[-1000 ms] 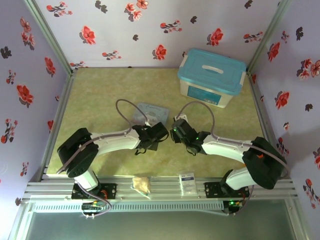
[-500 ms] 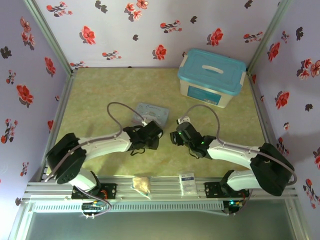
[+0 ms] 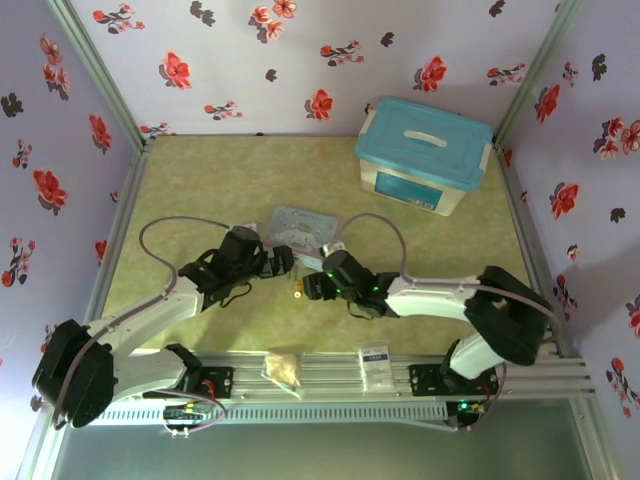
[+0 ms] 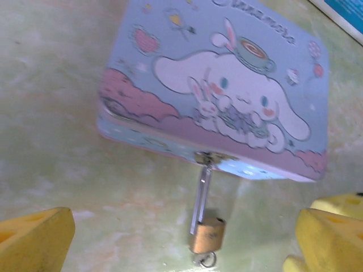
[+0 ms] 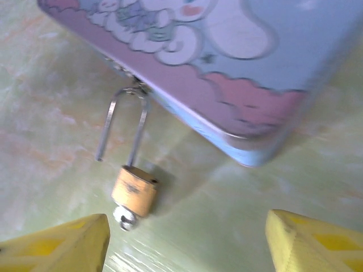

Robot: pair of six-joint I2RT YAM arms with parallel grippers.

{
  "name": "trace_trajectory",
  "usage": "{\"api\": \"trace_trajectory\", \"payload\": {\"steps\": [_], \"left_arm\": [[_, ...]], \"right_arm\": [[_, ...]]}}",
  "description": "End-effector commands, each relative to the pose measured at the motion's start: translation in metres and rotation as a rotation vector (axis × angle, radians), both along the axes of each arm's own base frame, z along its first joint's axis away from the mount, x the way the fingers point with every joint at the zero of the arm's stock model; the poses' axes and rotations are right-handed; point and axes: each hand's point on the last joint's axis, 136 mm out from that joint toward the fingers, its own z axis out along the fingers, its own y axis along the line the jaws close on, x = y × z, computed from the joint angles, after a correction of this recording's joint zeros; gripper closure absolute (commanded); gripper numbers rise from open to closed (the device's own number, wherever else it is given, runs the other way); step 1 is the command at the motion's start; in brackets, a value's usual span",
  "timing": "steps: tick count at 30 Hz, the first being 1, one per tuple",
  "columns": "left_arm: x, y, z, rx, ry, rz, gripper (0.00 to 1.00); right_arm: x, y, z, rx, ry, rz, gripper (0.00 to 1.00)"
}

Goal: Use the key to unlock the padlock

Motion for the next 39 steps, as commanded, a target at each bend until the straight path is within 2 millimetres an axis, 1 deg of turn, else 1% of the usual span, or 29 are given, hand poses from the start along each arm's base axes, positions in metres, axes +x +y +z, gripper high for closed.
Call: {"api": "trace_trajectory", "payload": {"steps": [1,5,7,11,15,20,23,26,30,35,36,37,39], "left_arm": [[0.005,0.006,0.009,-0.018,-0.037,-0.025,0.02],[0.007,0.014,0.005,-0.024,-0.025,-0.011,0.03],[0.006,0.014,0.003,-0.03,-0.022,-0.01,0.03],[0.005,0.014,-0.004,-0.046,-0.017,-0.001,0.03],[0.006,0.014,-0.007,-0.052,-0.015,0.007,0.03],[0.006,0.014,-0.007,-0.051,-0.016,0.005,0.04],[0.007,0.013,-0.008,-0.054,-0.014,0.008,0.04],[0.007,0.013,-0.009,-0.057,-0.011,0.01,0.04],[0.008,0.012,-0.009,-0.061,-0.013,0.013,0.04],[0.01,0.01,-0.009,-0.059,-0.015,0.01,0.04],[0.011,0.01,-0.008,-0.058,-0.016,0.009,0.05],[0.013,0.009,-0.006,-0.058,-0.02,0.007,0.05],[0.014,0.008,-0.005,-0.057,-0.022,0.006,0.05]], "right_arm": [[0.008,0.019,-0.003,0.026,0.011,-0.049,0.32],[0.013,0.03,-0.014,0.022,0.037,-0.057,0.37],[0.012,0.036,-0.02,0.004,0.051,-0.045,0.39],[0.01,0.04,-0.03,-0.015,0.071,-0.029,0.42],[0.009,0.046,-0.037,-0.037,0.087,-0.006,0.48],[0.008,0.045,-0.047,-0.052,0.104,-0.009,0.53],[0.007,0.046,-0.05,-0.052,0.116,-0.008,0.58],[0.004,0.044,-0.054,-0.047,0.129,-0.007,0.6],[0.0,0.045,-0.051,-0.006,0.136,0.0,0.71],[0.0,0.037,-0.048,0.013,0.136,-0.029,0.74],[0.001,0.035,-0.048,0.017,0.137,-0.033,0.75],[0.002,0.033,-0.048,0.022,0.14,-0.042,0.78],[0.002,0.03,-0.049,0.036,0.148,-0.052,0.81]]}}
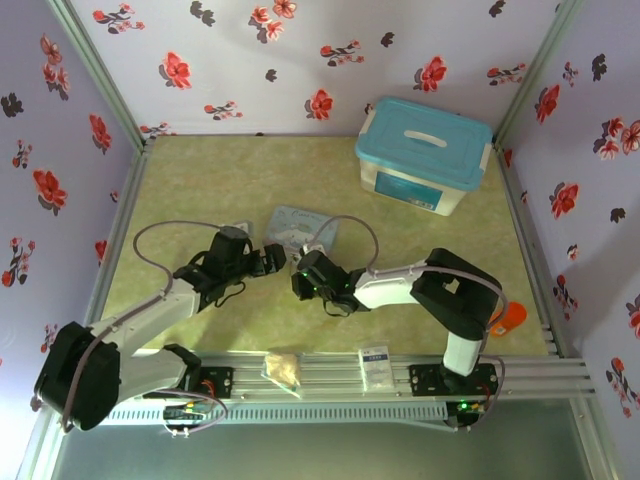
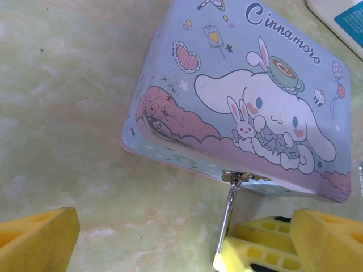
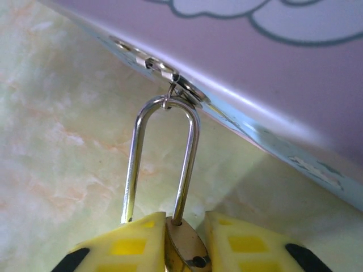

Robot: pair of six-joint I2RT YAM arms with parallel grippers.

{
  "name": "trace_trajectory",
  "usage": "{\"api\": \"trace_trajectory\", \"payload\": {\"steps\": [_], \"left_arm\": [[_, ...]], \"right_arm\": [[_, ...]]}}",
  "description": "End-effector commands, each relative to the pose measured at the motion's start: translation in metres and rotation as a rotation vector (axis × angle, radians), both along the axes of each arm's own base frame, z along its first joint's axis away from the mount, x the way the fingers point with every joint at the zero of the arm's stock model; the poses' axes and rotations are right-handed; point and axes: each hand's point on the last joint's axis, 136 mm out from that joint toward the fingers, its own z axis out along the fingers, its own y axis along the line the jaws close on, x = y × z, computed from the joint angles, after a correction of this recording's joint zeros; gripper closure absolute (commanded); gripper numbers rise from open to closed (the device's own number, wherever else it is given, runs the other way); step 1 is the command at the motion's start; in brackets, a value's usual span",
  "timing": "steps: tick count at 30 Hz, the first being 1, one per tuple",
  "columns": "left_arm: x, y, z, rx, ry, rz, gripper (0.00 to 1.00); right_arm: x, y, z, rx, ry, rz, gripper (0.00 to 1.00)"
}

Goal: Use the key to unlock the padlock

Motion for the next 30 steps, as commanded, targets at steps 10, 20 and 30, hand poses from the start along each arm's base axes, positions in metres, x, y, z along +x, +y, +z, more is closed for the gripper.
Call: {"api": "trace_trajectory", "payload": {"steps": [10,20,30], "left_arm": [[0.026,-0.009,0.028,0.034,-0.083,-0.024,0.05],[0.052,-0.023,0.016,0.082,-0.084,-0.036,0.08],[0.065,-0.026,-0.012,0.23,-0.064,-0.045,0.24]], "right_arm": [[-0.01,-0.032,-0.012,0.081,0.093,-0.072,0.94],[-0.007,-0.048,-0.01,0.274,0.182,-0.234,0.98],[0.008,-0.039,-0.011,0.495,0.222,-0.378,1.0]]}}
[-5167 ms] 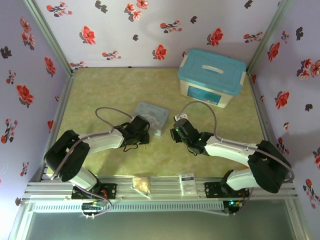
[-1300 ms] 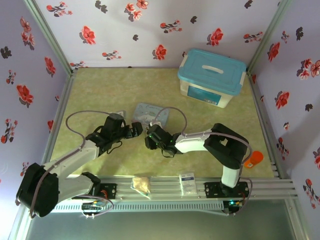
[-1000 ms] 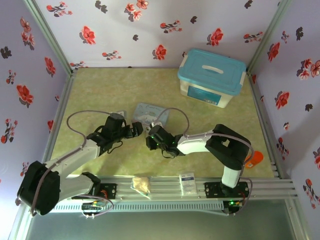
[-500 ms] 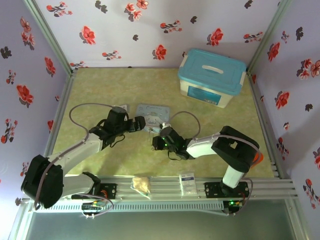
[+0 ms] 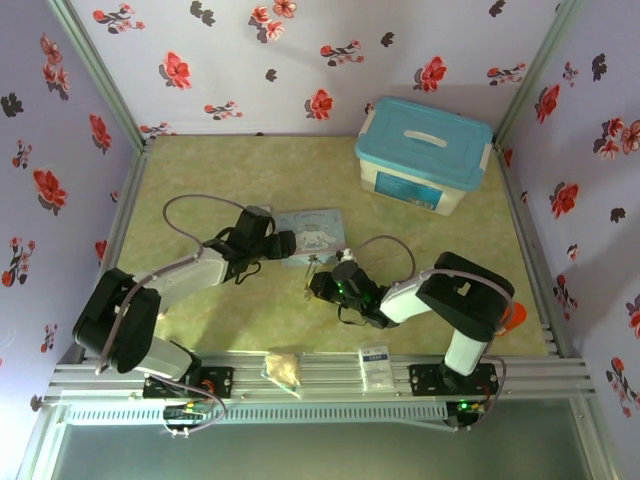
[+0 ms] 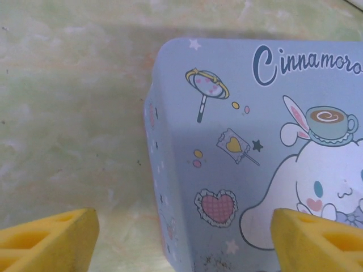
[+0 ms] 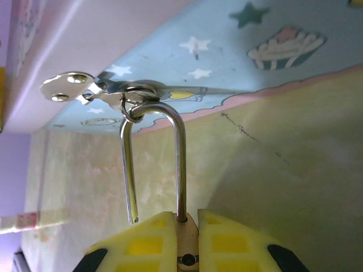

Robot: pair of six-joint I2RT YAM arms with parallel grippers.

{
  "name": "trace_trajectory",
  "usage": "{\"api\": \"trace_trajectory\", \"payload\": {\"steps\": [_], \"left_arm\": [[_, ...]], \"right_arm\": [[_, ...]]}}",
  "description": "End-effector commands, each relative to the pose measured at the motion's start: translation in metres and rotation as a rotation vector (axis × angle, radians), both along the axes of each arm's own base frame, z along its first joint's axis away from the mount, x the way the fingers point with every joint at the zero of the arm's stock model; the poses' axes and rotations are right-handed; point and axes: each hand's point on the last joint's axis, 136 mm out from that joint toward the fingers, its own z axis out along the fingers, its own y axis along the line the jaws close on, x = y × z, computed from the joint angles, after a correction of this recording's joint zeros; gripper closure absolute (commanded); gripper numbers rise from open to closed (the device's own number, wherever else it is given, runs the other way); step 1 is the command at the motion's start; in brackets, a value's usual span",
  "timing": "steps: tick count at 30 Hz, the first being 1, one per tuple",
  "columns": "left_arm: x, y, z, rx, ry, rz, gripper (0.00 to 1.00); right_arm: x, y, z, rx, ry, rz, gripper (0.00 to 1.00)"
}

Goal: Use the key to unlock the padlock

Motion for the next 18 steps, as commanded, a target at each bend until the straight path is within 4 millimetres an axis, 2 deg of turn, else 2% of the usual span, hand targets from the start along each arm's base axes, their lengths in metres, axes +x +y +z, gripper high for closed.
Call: {"api": "trace_trajectory", "payload": {"steps": [1,6,12,18], "left_arm": [[0.011,0.004,0.0,0.082,-0.041,0.013,0.25],[0.01,0.01,-0.016,0.135,-0.021,0.018,0.3],[0.009,0.013,-0.022,0.153,-0.013,0.024,0.32],[0.008,0.016,-0.03,0.179,0.001,0.023,0.43]], "right_arm": [[0.009,0.0,-0.007,0.106,0.035,-0.094,1.0],[0.014,0.001,-0.014,0.192,0.041,-0.144,1.0],[0.019,-0.018,-0.023,0.172,0.052,-0.245,1.0],[0.03,-0.028,-0.022,0.23,0.038,-0.361,1.0]]}}
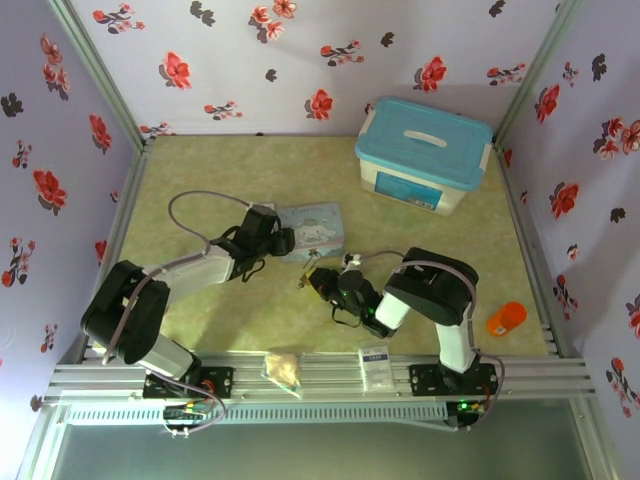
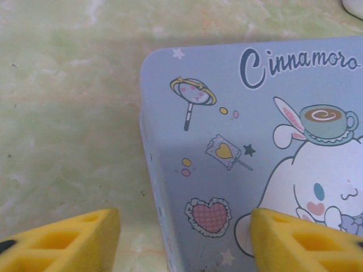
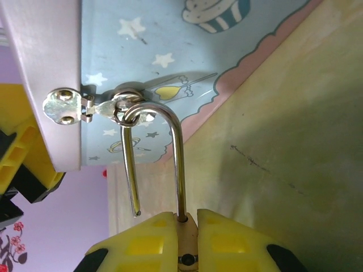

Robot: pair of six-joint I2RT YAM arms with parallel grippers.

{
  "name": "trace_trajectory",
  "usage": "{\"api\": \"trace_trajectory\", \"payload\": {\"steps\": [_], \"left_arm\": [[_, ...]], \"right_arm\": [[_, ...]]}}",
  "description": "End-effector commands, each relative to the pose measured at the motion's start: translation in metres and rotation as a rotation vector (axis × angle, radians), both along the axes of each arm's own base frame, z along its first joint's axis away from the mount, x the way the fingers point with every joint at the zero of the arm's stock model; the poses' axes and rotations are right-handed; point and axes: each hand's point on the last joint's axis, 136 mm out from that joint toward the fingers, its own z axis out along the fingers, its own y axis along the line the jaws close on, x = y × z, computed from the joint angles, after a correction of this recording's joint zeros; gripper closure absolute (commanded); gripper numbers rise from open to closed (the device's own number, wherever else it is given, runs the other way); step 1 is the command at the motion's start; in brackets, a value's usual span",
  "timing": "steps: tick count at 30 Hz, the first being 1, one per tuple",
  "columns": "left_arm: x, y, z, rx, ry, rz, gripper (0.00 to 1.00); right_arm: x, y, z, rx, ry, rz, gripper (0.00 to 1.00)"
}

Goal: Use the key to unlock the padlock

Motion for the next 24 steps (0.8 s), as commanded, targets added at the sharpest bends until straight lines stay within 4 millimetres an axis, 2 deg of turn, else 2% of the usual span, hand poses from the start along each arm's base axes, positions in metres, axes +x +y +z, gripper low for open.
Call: {"api": "trace_trajectory", "payload": {"steps": [1,10,17,19,24], "left_arm": [[-0.008,0.02,-0.03,0.138,0.07,0.014,0.45],[-0.013,0.023,-0.039,0.158,0.084,0.004,0.45],[-0.014,0.025,-0.042,0.172,0.083,-0.003,0.45],[-0.014,0.025,-0.044,0.179,0.085,-0.006,0.45],[-0.013,0.025,-0.05,0.179,0.089,-0.004,0.45]], "right_arm": [[0.016,-0.032,-0.023,-0.057,0.031,-0.182,1.0],[0.029,-0.049,-0.008,-0.092,-0.017,-0.311,1.0],[0.038,-0.042,0.017,-0.106,-0.076,-0.317,1.0],[0.038,-0.04,0.015,-0.122,-0.07,-0.307,1.0],[0.043,-0.052,0.009,-0.097,-0.071,-0.339,1.0]]}}
